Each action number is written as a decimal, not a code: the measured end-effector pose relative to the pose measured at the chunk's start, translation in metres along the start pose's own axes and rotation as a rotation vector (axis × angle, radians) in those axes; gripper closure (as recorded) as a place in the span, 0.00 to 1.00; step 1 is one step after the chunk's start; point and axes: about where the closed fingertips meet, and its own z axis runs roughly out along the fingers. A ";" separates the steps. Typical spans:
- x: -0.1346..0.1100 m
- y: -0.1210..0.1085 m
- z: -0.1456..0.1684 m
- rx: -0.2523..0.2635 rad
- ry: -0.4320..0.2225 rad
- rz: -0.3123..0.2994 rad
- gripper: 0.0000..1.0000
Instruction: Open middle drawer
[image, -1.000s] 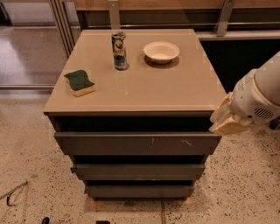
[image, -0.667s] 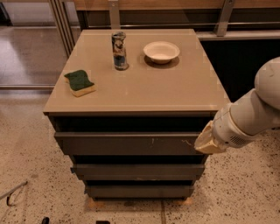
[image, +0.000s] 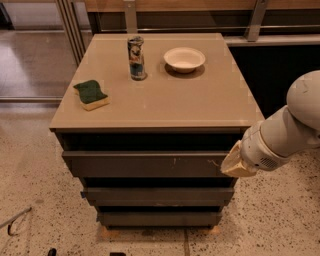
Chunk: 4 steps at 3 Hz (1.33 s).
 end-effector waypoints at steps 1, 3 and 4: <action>0.010 0.001 0.015 0.018 0.008 -0.002 1.00; 0.102 0.022 0.131 0.065 0.000 0.047 1.00; 0.109 0.012 0.168 0.083 -0.046 0.081 1.00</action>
Offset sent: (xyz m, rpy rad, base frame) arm -0.0037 -0.0401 -0.1804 -0.0444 -0.1462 -0.1007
